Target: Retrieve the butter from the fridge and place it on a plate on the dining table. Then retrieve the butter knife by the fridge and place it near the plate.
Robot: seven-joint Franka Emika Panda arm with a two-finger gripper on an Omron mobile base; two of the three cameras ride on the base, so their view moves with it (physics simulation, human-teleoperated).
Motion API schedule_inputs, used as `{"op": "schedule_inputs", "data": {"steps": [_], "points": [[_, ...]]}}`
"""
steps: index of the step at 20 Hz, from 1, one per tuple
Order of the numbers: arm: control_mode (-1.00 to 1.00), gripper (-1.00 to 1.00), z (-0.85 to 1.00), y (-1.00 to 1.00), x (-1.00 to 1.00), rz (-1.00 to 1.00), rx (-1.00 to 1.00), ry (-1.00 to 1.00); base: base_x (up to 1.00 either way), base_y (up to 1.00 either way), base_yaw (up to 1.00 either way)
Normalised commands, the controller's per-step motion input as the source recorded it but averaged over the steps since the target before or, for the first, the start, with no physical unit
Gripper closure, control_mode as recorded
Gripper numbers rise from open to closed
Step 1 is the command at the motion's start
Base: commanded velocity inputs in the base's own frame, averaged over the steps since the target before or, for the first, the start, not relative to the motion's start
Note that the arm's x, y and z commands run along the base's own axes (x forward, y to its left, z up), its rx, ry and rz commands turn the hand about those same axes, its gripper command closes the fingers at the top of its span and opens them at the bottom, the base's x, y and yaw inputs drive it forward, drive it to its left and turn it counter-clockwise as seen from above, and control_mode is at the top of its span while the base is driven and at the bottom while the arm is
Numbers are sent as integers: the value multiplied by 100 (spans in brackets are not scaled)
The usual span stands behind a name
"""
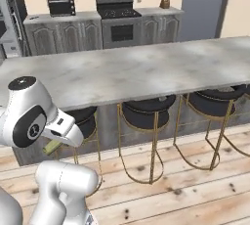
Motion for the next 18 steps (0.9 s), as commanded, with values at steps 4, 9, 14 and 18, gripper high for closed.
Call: {"op": "schedule_inputs", "data": {"steps": [4, 9, 14, 18], "points": [[100, 100, 0, 0, 0, 0, 0, 0, 0, -100, 39], [100, 100, 0, 0, 0, 0, 0, 0, 0, -100, 36], [100, 100, 0, 0, 0, 0, 0, 0, 0, -100, 36], [100, 100, 0, 0, 0, 0, 0, 0, 0, -100, 38]]}}
